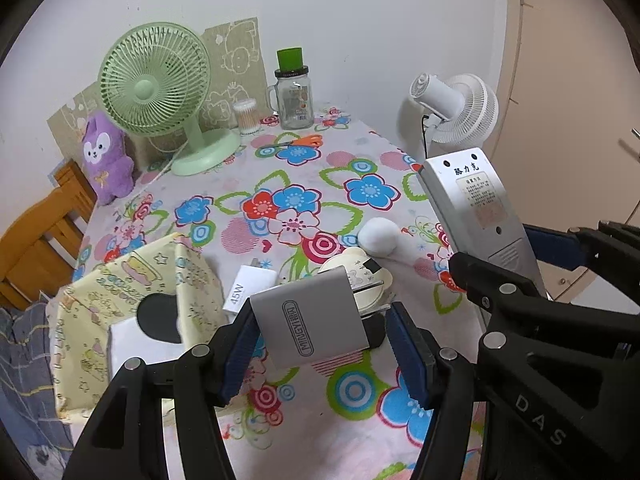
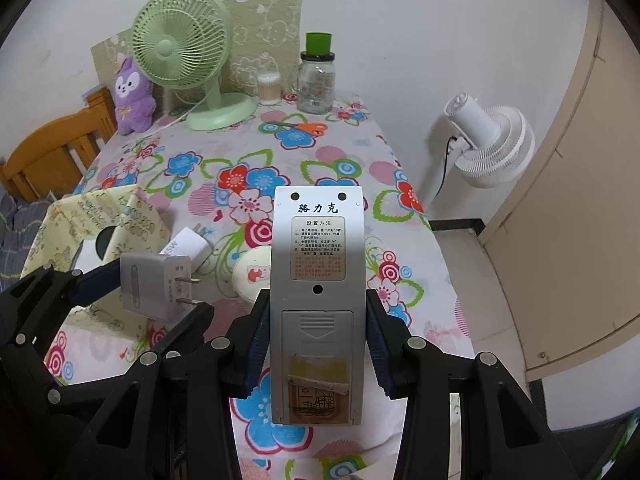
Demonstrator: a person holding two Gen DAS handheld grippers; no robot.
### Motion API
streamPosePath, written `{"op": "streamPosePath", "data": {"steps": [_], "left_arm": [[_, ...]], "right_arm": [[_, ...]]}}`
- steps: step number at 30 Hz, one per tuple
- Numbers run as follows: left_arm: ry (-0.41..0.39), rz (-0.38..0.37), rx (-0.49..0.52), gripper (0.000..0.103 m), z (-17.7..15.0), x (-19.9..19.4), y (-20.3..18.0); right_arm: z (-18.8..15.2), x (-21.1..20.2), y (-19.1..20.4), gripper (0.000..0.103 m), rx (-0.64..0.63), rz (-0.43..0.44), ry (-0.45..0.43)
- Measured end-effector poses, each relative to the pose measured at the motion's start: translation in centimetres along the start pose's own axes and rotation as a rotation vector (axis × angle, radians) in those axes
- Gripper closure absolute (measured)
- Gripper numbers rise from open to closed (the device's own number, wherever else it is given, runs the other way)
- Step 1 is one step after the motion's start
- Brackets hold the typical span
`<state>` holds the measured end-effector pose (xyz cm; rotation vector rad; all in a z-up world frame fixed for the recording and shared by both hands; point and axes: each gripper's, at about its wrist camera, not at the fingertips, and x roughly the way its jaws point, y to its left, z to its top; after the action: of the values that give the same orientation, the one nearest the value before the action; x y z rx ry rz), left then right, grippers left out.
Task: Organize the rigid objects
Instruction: 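Carry the charger with the left gripper and the device with the right gripper toward the yellow box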
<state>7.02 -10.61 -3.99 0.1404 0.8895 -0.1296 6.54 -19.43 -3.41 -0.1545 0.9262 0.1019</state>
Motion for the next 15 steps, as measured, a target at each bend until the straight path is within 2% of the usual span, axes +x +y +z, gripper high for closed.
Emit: {"op": "streamPosePath", "data": {"steps": [10,15], "left_arm": [[0.0,0.042,0.024,0.038,-0.7,-1.7,1.4],[0.01,0.034,0.007,0.038,-1.0,-2.1,2.9]], "right_arm": [[0.2,-1.3,2.2,0.057,-0.05,0.006,0.006],[0.4,-1.6,3.4,0.057,-0.06,0.025,0.01]]}}
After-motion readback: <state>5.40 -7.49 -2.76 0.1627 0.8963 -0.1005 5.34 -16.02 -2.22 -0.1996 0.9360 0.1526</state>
